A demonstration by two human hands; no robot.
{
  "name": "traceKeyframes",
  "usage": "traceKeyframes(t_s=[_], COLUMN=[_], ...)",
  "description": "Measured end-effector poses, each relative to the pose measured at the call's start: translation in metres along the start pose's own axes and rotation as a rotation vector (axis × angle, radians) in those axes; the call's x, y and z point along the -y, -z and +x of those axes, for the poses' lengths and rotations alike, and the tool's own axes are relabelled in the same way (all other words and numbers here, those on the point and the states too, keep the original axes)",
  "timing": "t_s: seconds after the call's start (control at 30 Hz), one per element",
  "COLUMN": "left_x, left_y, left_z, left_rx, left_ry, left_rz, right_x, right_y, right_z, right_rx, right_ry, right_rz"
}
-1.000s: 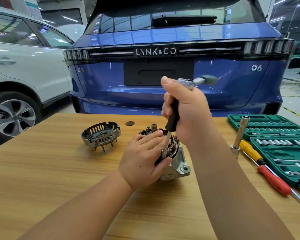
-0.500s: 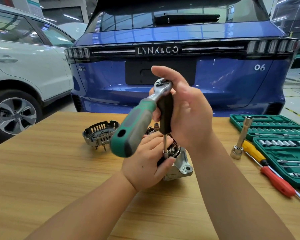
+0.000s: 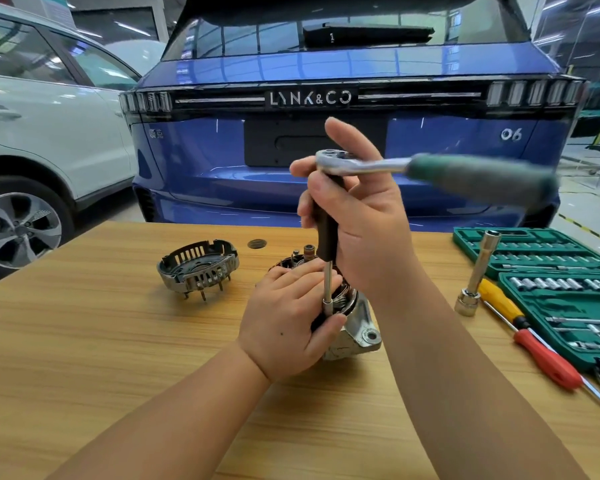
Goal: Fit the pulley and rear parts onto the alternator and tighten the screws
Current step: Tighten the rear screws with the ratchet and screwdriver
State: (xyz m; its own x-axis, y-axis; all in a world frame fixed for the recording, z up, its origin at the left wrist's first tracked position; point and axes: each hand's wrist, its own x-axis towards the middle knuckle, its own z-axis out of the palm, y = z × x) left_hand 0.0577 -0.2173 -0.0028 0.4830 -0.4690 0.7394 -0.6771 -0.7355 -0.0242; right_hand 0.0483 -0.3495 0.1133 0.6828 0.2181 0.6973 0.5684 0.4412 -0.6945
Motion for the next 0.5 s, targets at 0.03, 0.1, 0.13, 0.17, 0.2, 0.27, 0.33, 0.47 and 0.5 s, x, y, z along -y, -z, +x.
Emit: traceKeyframes(t_s=[0.03,0.1,0.13,0.17,0.2,0.27,0.33,0.47,0.5], left_x=[0.000,-0.001,-0.001,-0.001,0.000,0.000,-0.001,-0.001,-0.001], left_y=[0.000,0.000,0.000,0.000,0.000,-0.001,-0.001,-0.001,0.000], left_z=[0.000,0.001,0.001,0.000,0.000,0.000,0.001,0.001,0.001], left_rx=[-0.005,-0.002,0.003,0.005,0.001,-0.017,-0.040,-0.043,-0.040], left_ry=[0.000,0.006,0.009,0.010,0.008,-0.002,-0.018,-0.016,-0.014], left_rz=[0.007,0.011,0.008,0.005,0.003,0.000,-0.004,0.019,0.021], right_x=[0.000,0.001,0.001,0.000,0.000,0.001,0.004,0.007,0.008], right_y=[0.001,0.002,0.002,0.002,0.001,-0.003,-0.008,-0.005,-0.004], right_z=[0.000,0.000,0.000,0.000,0.000,0.000,0.001,0.001,0.002], right_rx=[-0.004,0.027,0.055,0.071,0.063,-0.015,-0.120,-0.269,-0.261], right_ry=[0.021,0.003,-0.021,-0.039,-0.048,-0.051,-0.088,-0.145,-0.179], right_rz=[-0.011,0.017,0.046,0.069,0.072,0.028,-0.034,-0.205,-0.192])
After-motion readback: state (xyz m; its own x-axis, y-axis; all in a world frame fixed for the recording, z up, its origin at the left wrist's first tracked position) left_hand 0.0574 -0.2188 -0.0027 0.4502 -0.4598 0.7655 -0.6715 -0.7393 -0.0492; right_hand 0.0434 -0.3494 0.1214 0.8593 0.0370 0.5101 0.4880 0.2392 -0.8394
